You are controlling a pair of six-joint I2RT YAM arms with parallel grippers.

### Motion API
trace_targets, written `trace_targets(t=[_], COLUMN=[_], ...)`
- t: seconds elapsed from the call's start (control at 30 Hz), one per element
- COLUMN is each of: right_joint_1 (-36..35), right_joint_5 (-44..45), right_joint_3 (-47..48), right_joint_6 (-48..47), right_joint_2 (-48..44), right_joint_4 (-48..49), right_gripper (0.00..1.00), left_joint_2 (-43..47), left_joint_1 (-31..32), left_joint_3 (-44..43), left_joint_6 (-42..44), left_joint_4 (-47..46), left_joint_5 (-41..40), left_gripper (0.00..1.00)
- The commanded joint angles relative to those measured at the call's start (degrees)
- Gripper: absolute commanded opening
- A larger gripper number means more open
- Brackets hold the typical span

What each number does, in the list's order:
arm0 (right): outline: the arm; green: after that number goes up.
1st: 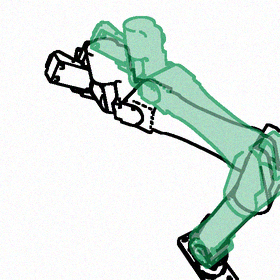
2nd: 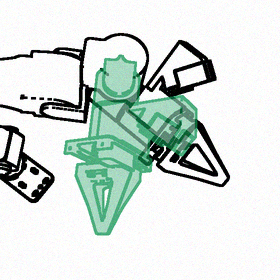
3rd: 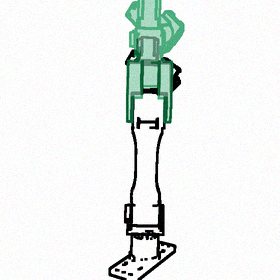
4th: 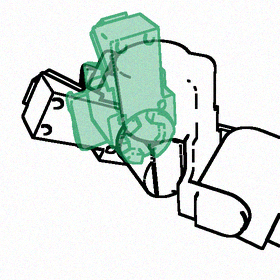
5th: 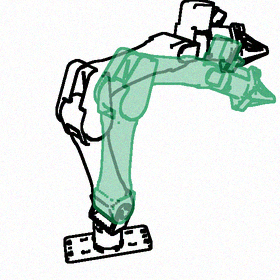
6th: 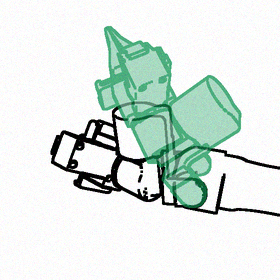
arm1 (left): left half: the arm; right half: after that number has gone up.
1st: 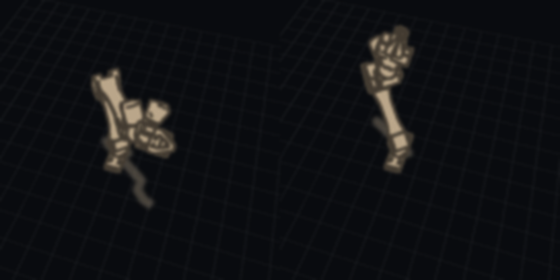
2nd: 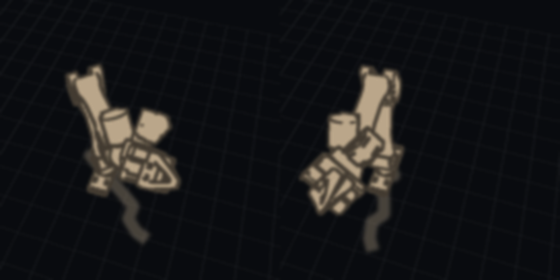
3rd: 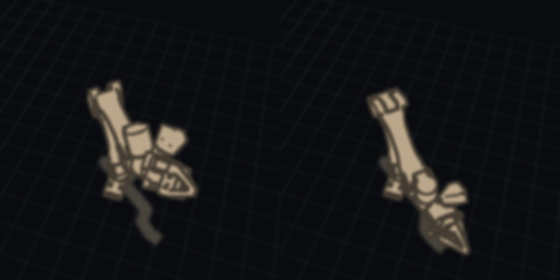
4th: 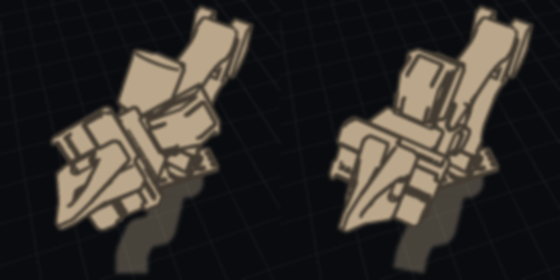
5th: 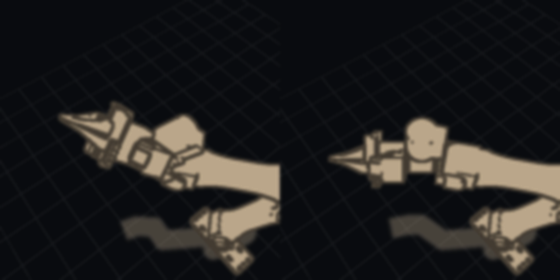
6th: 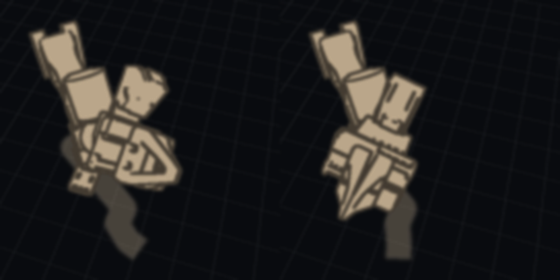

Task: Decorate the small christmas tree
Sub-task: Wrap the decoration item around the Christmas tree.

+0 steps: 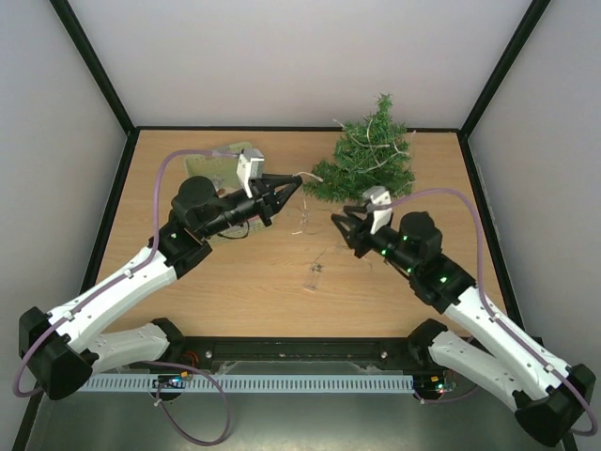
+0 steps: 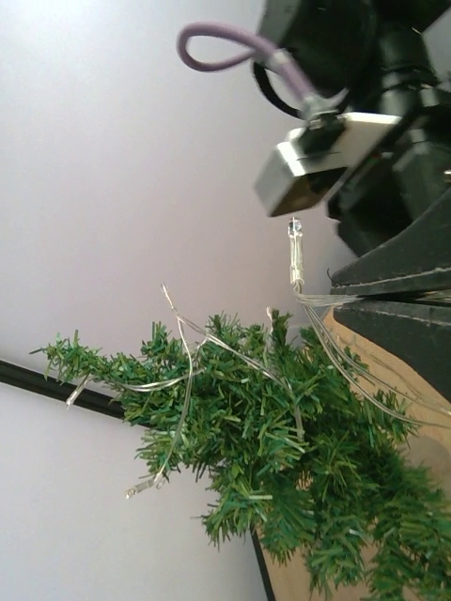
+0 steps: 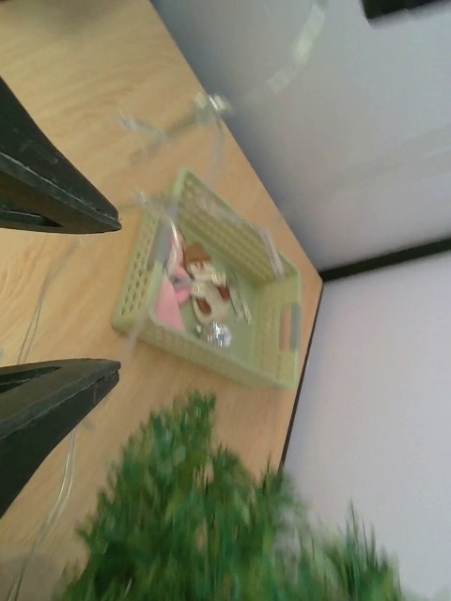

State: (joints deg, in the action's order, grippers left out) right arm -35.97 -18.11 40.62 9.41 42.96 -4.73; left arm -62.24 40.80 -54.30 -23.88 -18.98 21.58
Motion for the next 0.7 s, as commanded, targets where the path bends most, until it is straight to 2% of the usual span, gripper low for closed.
trace_targets(t=[0.0, 0.2, 0.37, 0.67], right_joint_1=[-6.82, -13.04, -14.87, -14.93], right_joint_5=[0.9, 6.44, 10.72, 11.41], right_joint_3=[-4.62, -8.42, -13.64, -15.3], right_joint_6=[-6.15, -11.23, -17.6, -28.89], right_joint_2=[-0.02, 6.05, 11.18, 17.21], right_joint_4=[13.91, 22.85, 34.96, 39.38], right_gripper=[0.36, 0.4, 0.44, 0.48], left_joint_2=[-0.57, -0.18, 0.51, 1.42], left_joint_1=[-0.45, -0.45, -0.45, -0.45], left_joint_3=[-1.24, -0.92, -0.3, 0.59], left_joint_6=[-4.93, -6.89, -8.36, -9.36], left_joint_4=[-4.72, -6.0, -8.24, -9.28], left_joint_5=[2.21, 2.01, 2.74, 2.81], left_gripper=[0.03, 0.02, 0.02, 0.02])
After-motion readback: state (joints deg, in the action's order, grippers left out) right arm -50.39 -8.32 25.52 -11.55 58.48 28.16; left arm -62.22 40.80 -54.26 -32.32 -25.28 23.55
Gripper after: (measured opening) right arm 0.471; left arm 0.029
